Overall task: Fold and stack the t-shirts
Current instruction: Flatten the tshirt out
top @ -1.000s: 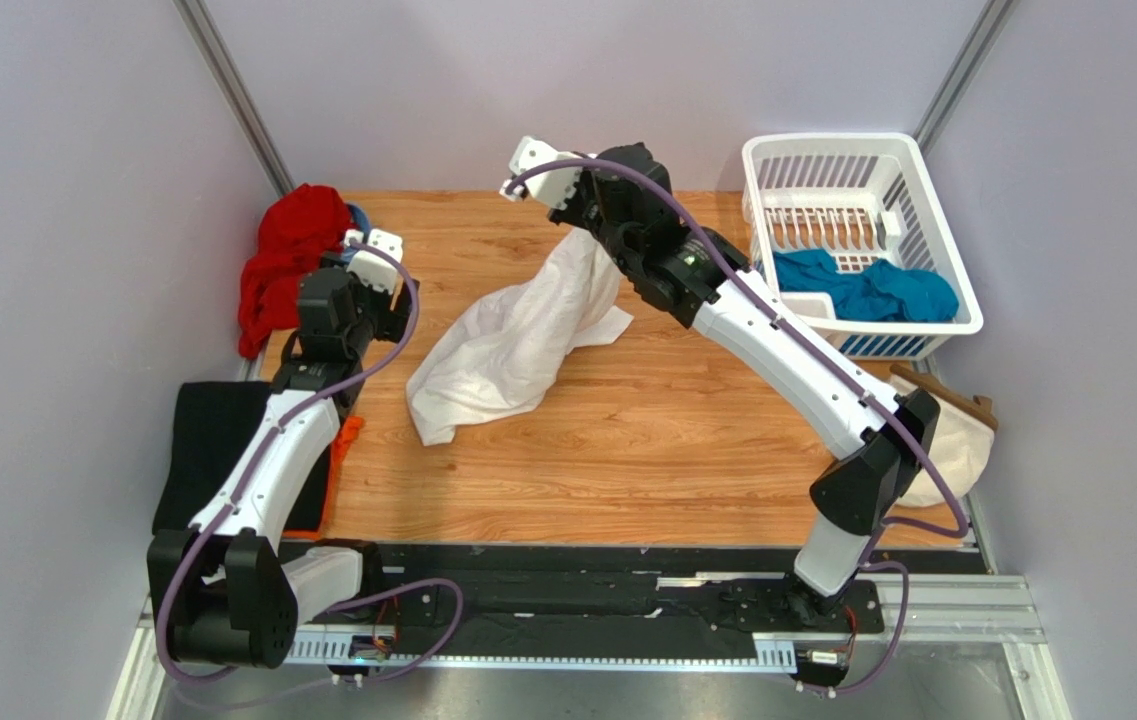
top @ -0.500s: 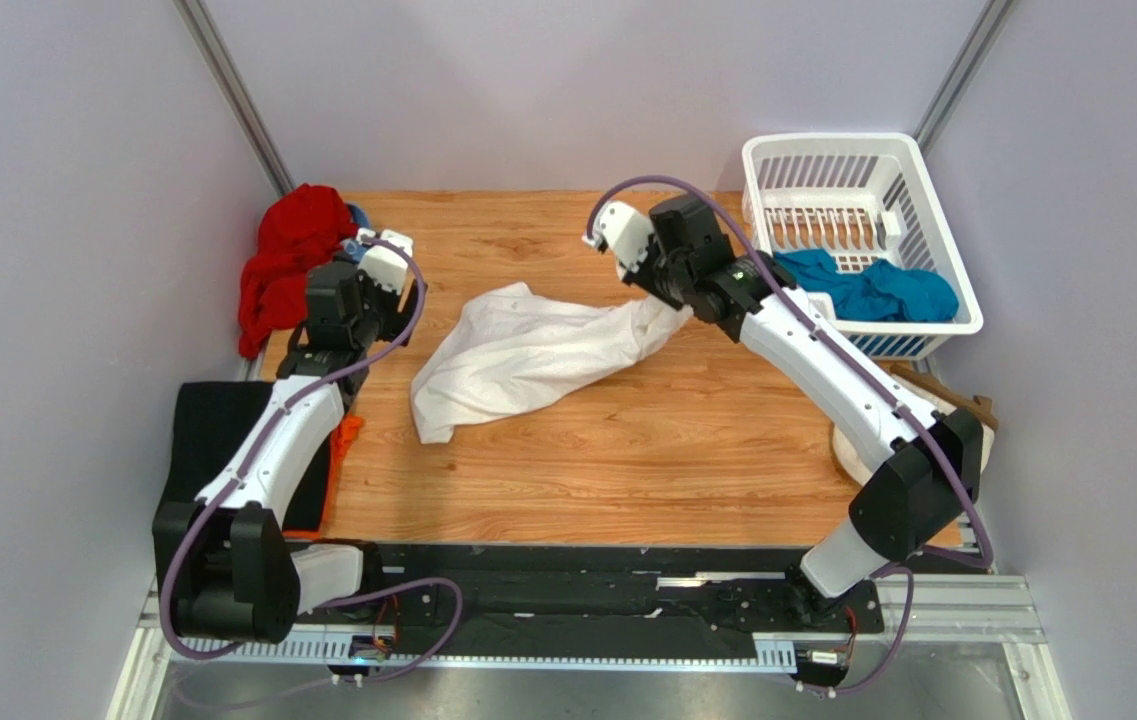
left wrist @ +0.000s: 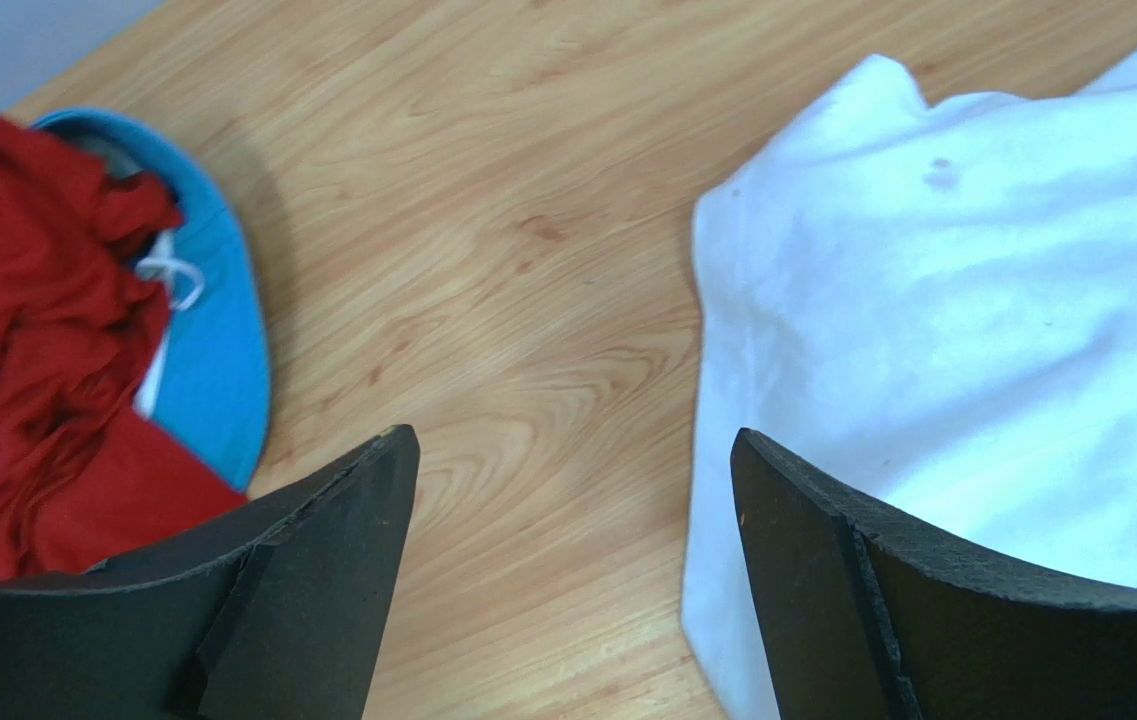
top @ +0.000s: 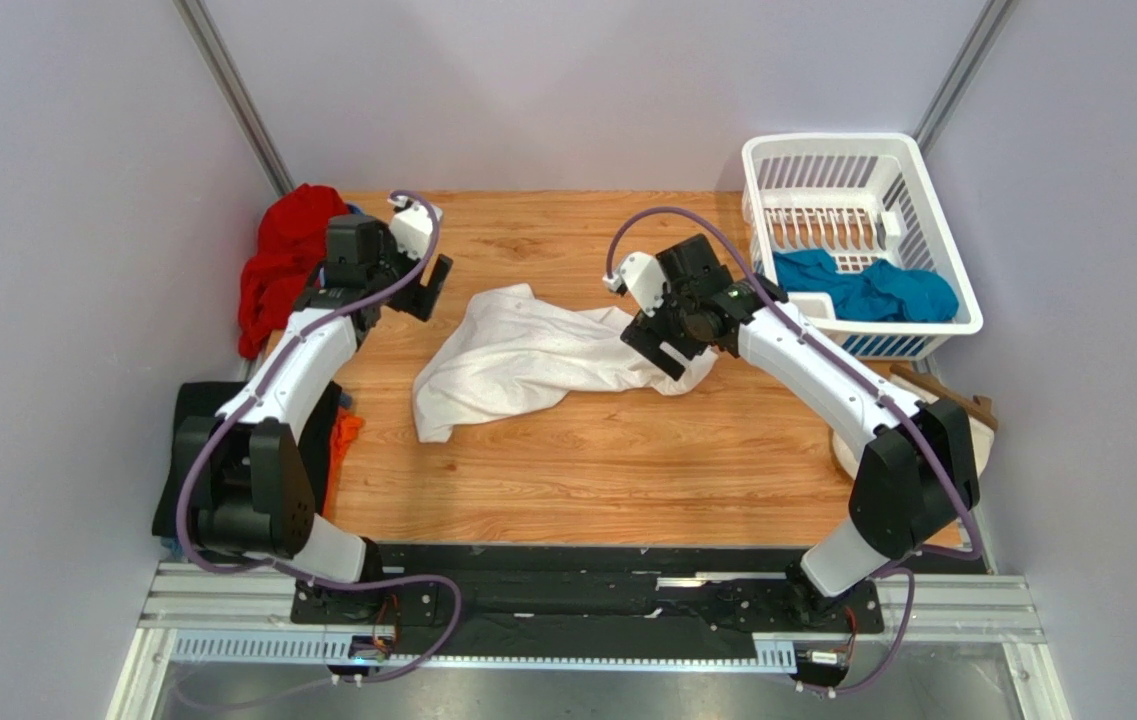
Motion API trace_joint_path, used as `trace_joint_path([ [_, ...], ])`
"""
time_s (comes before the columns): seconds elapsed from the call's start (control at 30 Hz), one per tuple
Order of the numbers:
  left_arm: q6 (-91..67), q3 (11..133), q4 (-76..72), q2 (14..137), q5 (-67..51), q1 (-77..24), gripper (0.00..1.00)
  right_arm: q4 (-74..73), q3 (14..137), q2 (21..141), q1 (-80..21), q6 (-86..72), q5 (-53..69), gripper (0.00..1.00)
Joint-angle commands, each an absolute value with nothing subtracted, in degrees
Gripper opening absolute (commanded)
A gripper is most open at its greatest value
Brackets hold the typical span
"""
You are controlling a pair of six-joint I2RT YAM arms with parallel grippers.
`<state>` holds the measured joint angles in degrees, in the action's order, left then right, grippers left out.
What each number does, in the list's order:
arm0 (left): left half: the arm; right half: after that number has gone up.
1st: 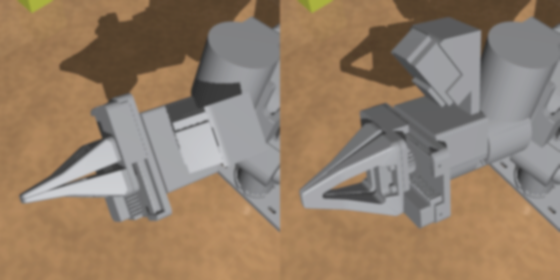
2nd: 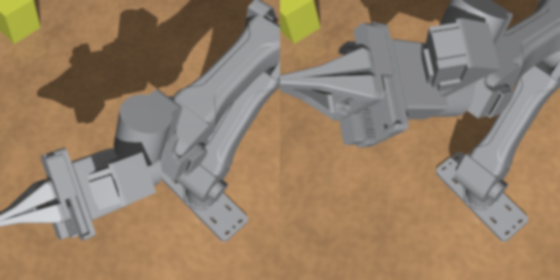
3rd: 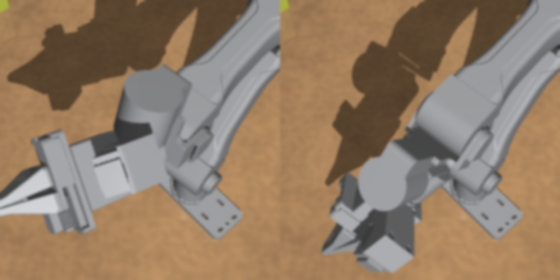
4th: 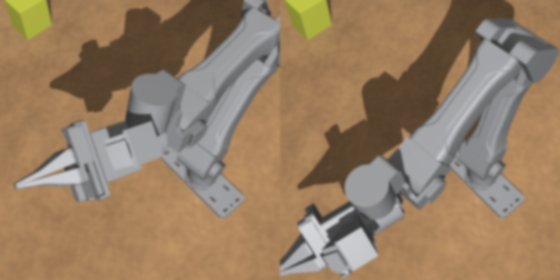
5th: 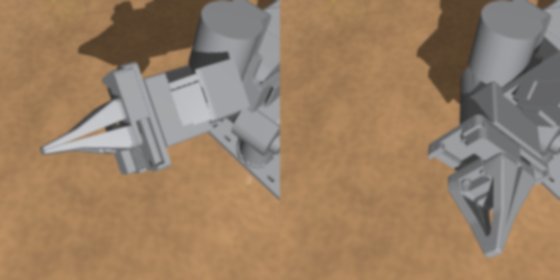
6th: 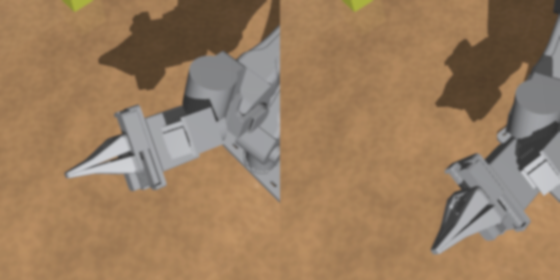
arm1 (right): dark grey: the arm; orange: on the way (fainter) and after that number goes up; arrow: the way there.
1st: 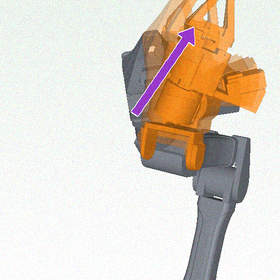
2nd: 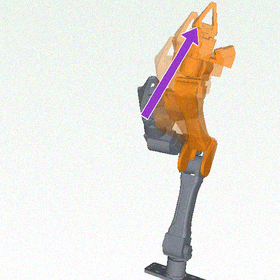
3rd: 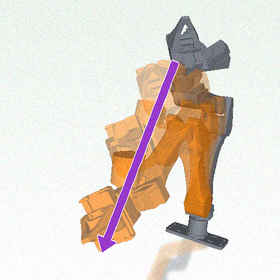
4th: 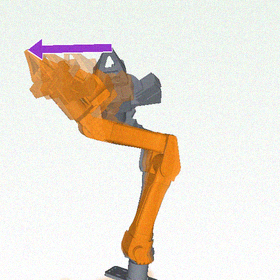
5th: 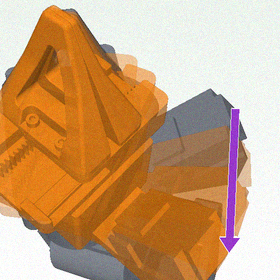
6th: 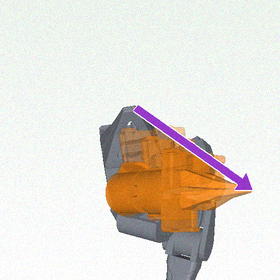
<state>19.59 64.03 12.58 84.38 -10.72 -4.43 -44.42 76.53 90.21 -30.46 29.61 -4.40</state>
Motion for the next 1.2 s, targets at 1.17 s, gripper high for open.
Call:
trace_joint_path([
  [1.17,28.3,81.3,26.02,103.54,-10.99,-11.69,0.83,-42.36,73.47,97.64,-25.22,25.31,7.65,0.69],
])
